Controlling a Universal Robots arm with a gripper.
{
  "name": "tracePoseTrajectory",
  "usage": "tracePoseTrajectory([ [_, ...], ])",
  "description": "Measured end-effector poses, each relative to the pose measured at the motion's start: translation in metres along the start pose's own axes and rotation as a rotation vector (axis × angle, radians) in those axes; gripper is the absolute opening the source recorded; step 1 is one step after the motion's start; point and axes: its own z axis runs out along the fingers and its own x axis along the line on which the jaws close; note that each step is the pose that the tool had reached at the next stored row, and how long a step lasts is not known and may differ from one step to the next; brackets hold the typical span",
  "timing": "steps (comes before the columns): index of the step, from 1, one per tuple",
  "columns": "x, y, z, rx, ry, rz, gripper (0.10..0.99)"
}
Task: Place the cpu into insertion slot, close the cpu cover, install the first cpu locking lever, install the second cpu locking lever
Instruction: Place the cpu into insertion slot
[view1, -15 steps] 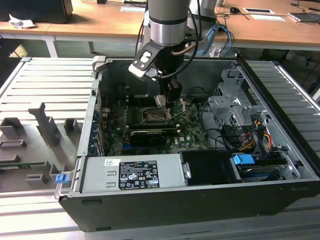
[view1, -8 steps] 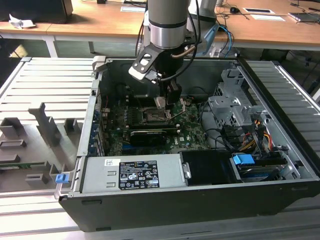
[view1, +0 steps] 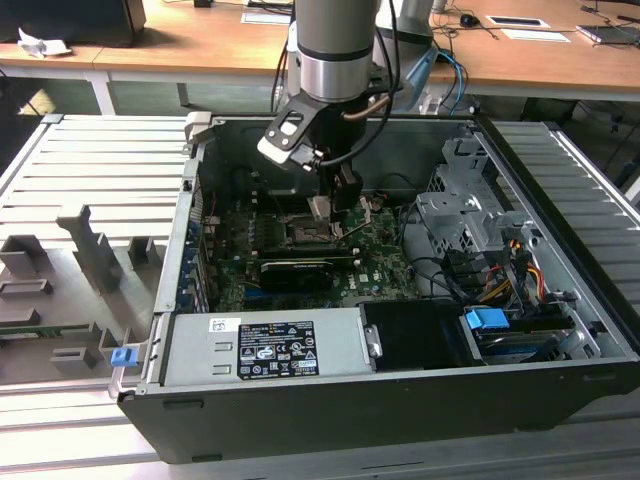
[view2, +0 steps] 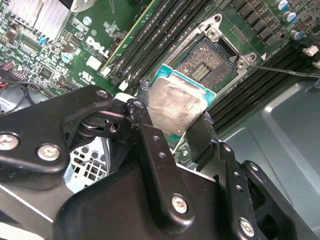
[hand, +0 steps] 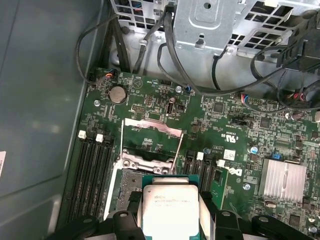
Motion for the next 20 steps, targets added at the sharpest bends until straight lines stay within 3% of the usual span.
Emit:
tracePoseTrajectory([
  [20,-0.0002,-0.0009,0.0099,0.000,0.0003,0.000,0.537],
])
